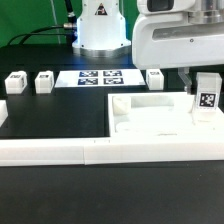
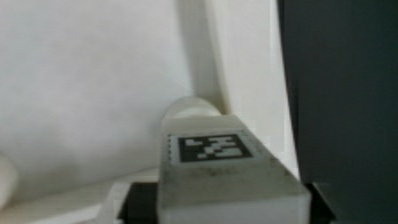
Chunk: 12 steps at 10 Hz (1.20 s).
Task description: Assemble square table
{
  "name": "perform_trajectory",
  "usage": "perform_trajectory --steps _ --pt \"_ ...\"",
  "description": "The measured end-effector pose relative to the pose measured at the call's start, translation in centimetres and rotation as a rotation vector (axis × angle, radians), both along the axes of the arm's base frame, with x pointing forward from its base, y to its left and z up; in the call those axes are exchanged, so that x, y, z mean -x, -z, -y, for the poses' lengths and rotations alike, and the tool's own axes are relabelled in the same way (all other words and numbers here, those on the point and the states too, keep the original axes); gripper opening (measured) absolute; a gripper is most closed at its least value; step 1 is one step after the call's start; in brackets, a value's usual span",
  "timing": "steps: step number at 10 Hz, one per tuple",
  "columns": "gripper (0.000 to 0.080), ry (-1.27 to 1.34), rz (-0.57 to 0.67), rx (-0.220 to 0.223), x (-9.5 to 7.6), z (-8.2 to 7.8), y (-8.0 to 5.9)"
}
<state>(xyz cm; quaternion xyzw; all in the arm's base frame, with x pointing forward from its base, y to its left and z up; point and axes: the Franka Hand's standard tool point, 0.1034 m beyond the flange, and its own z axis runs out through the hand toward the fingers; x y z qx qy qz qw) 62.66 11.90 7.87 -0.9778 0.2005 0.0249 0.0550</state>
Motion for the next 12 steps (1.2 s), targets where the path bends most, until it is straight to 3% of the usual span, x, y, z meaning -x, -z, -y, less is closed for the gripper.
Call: perform_trajectory --steps 3,6,7,9,11,12 --pt "0.0298 0.375 -0.021 -0.021 -0.3 0.0 0.1" --pt "0.0298 0.59 -0.054 -0.031 -0.2 -0.3 0.1" --pt "0.0298 0.707 -0.054 -0.045 -0.2 -0.4 0.2" --pt "0.0298 0.98 -0.032 -0.121 0.2 -0.8 0.5" --pt "0.0296 0.915 -0.033 -0.117 0.3 -1.0 0.4" --pt "0.0475 0.803 -0.018 -0.111 0.4 -1.1 0.4"
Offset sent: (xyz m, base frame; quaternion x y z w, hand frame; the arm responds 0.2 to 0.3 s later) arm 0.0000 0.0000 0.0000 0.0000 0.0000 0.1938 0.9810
